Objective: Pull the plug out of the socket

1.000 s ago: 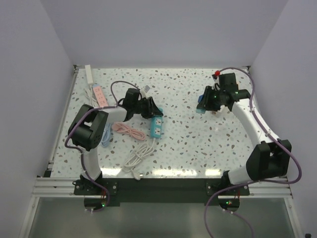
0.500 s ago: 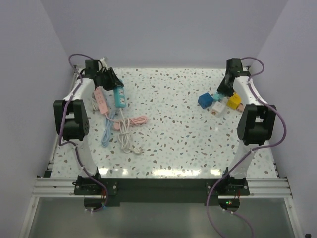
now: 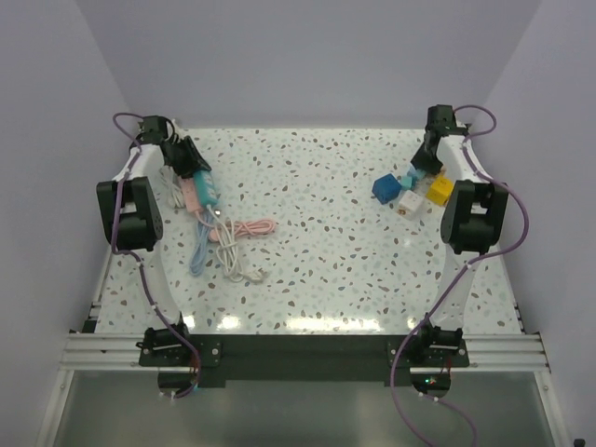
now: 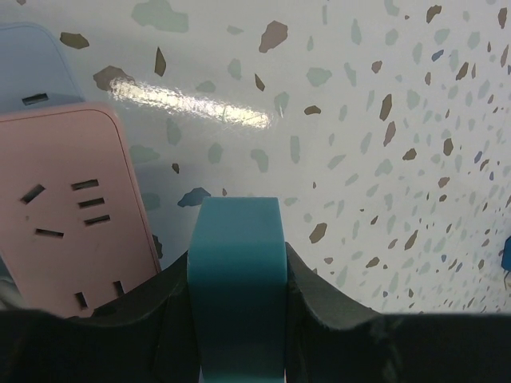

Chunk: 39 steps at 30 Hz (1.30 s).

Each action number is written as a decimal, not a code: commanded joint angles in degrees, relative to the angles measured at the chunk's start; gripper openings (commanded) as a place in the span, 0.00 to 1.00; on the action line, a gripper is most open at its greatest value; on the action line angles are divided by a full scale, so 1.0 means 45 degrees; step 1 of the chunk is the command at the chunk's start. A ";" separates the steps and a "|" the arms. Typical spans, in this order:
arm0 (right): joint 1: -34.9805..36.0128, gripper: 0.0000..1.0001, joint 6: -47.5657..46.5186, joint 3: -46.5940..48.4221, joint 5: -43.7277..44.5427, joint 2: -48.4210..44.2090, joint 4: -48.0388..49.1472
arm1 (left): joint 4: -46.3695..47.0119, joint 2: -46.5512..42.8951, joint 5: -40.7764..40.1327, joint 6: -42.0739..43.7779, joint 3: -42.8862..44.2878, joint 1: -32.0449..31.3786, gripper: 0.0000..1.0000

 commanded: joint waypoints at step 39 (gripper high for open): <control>0.0803 0.99 -0.1330 -1.0511 -0.5213 -1.7592 -0.2421 | 0.5556 -1.5090 0.3736 -0.1565 -1.1872 -0.1284 1.00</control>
